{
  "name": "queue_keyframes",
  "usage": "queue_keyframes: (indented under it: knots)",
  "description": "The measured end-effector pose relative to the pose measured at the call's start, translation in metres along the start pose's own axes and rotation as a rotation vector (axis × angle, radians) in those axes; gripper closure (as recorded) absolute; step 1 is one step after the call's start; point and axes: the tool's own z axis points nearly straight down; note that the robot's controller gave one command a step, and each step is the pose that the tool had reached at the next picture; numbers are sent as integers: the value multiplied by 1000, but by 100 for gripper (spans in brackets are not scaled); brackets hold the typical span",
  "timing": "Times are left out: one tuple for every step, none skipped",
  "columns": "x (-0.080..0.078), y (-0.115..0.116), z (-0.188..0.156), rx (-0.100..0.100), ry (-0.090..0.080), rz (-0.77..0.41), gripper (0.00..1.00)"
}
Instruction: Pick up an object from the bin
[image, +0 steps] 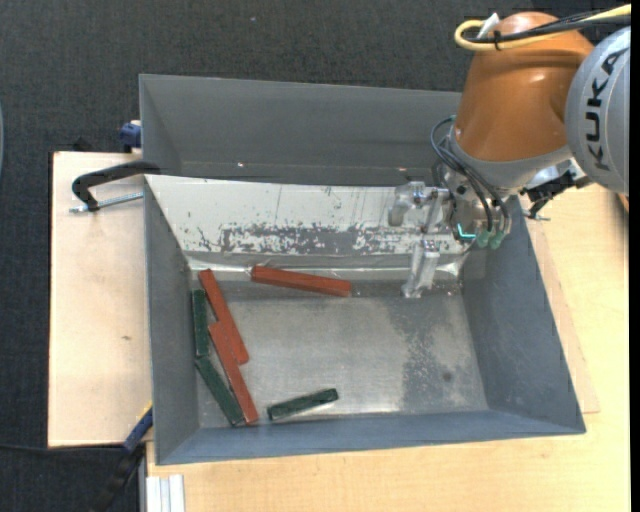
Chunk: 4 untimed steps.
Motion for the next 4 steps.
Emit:
queue_keyframes:
  knots:
    - [-1,0,-5,0,-9,0,0]
    - [29,-7,43,1,-14,-44,0]
    - [71,-10,81,0,-5,-43,0]
    - [54,31,99,2,-11,-123,0]
